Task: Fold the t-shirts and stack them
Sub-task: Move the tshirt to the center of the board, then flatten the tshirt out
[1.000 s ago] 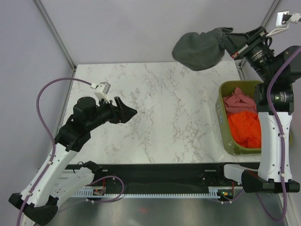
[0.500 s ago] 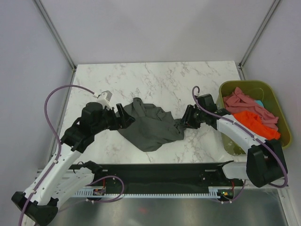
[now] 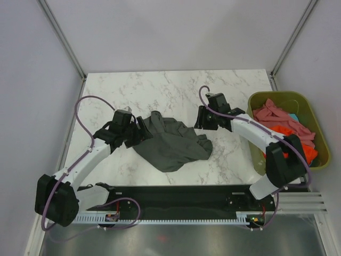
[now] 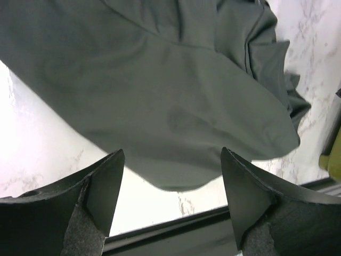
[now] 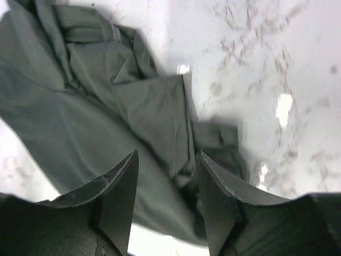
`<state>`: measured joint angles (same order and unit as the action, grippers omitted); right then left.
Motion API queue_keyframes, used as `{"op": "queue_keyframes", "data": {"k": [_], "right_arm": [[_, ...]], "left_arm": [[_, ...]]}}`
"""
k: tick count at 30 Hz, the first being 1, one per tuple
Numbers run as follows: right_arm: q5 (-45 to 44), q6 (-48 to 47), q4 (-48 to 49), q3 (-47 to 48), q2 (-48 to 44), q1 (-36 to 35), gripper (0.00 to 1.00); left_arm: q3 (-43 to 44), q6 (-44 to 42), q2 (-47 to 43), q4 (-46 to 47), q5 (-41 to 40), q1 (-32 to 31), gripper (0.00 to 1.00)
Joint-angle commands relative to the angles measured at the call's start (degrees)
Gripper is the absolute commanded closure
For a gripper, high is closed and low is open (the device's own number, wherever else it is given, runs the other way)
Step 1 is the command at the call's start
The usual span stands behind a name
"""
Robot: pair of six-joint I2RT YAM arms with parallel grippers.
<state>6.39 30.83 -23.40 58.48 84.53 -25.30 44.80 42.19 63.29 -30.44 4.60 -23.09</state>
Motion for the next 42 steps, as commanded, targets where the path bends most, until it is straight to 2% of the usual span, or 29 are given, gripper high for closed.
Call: {"op": "queue_keyframes", "data": {"k": [1, 8, 12, 19, 22, 23, 25, 26, 28, 29, 32, 33, 35, 37, 40, 42], "right_arm": [[-0.16, -8.23, 3.97, 7.78, 10.18, -0.1, 0.45], [10.39, -16.14, 6.35, 14.9, 21.81, -0.01, 0.43], [11.36, -18.25, 6.52, 15.35, 23.57, -0.1, 0.43], [9.69, -20.63, 6.52, 13.15, 26.38, -0.19, 0.41], [9.52, -20.37, 6.61, 12.89, 26.74, -0.19, 0.49], [8.99, -20.11, 6.52, 12.98, 26.65, -0.19, 0.63], [4.96, -19.23, 5.3, 14.38, 26.48, -0.1, 0.77], [3.47, -18.53, 4.16, 17.25, 26.56, 0.16, 1.0], [-3.12, -17.3, -1.63, 21.83, 26.91, 0.69, 1.0], [-5.58, -15.81, -4.0, 27.25, 26.57, 1.65, 1.0], [-12.97, -12.91, -11.65, 37.36, 23.23, 4.45, 1.0], [-14.72, -10.99, -14.11, 39.24, 20.35, 5.25, 1.0], [-19.74, -9.3, -15.44, 41.97, 17.0, 7.62, 1.0], [-22.38, -7.19, -16.41, 41.63, 11.99, 9.03, 1.0], [-23.61, -5.08, -16.68, 36.02, 5.66, 10.18, 1.0], [-23.36, -3.5, -16.51, 28.39, 0.75, 10.18, 1.0]], "left_arm": [[3.09, 2.63, 5.16, 9.42, 0.41, 1.21, 0.21], [14.78, 1.31, 24.05, 12.68, 3.92, 1.12, 0.31], [20.14, -0.53, 31.53, 12.59, 3.23, 1.12, 0.32], [24.54, -1.76, 41.47, 12.59, 1.55, 1.12, 0.32], [26.65, -2.2, 45.42, 12.68, 1.38, 1.12, 0.47], [27.36, -2.47, 46.48, 12.59, 1.55, 1.12, 0.65], [29.03, -3.17, 46.4, 12.51, 1.81, 1.21, 0.82], [29.73, -3.61, 46.05, 12.42, 1.9, 1.29, 0.98], [33.15, -5.28, 42.99, 11.81, 3.31, 1.82, 0.98], [34.73, -5.89, 41.23, 11.19, 3.66, 2.08, 0.98], [43.69, -8.44, 35.52, 5.85, 3.14, 3.14, 0.98], [47.8, -9.58, 32.63, 3.13, 2.61, 3.58, 0.98], [49.59, -10.11, 29.63, 1.44, 2.69, 5.42, 0.98], [48.55, -10.29, 24.98, 0.64, 4.45, 7.96, 0.98], [41.27, -9.59, 18.48, 0.38, 6.21, 10.42, 0.98], [32.75, -8.19, 15.39, 0.38, 6.65, 10.96, 0.98]]}}
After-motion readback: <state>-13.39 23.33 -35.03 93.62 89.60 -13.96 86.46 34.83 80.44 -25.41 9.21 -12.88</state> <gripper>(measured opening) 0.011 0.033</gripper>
